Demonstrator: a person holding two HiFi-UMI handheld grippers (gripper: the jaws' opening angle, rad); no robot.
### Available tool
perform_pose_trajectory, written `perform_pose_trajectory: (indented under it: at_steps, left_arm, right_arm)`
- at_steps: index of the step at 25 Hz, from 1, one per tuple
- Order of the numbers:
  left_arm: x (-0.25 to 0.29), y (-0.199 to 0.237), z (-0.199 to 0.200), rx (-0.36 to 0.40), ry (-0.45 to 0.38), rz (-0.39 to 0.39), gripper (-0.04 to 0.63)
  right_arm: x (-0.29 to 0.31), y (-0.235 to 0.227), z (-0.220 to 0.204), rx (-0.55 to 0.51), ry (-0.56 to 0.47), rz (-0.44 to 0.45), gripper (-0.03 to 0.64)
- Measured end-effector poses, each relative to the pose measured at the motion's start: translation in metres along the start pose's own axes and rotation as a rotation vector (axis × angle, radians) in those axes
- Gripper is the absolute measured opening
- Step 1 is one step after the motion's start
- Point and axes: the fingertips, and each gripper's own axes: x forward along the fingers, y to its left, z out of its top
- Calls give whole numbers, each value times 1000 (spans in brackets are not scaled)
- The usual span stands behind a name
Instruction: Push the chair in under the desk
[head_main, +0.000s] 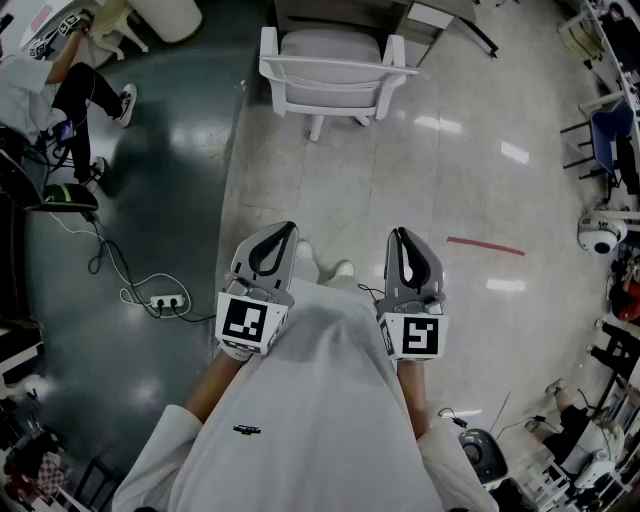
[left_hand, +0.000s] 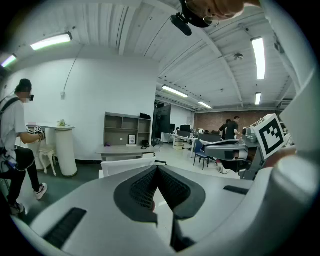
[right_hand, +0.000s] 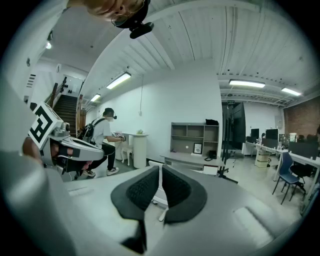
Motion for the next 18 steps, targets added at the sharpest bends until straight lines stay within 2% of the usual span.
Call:
perform_pose_trajectory:
  at_steps: [8,13,18]
  left_arm:
    - [-7,-34,16,-10,-11,-26,8]
    - [-5,-21,21,-18,-19,-24,8]
    - [3,5,20,-38,-41,-32,8]
  right_arm:
    - [-21,1,9,-1,-13,27,26]
    - [-14,0,8,46,-30,22,25]
    - [7,11,8,-1,-27,9,23]
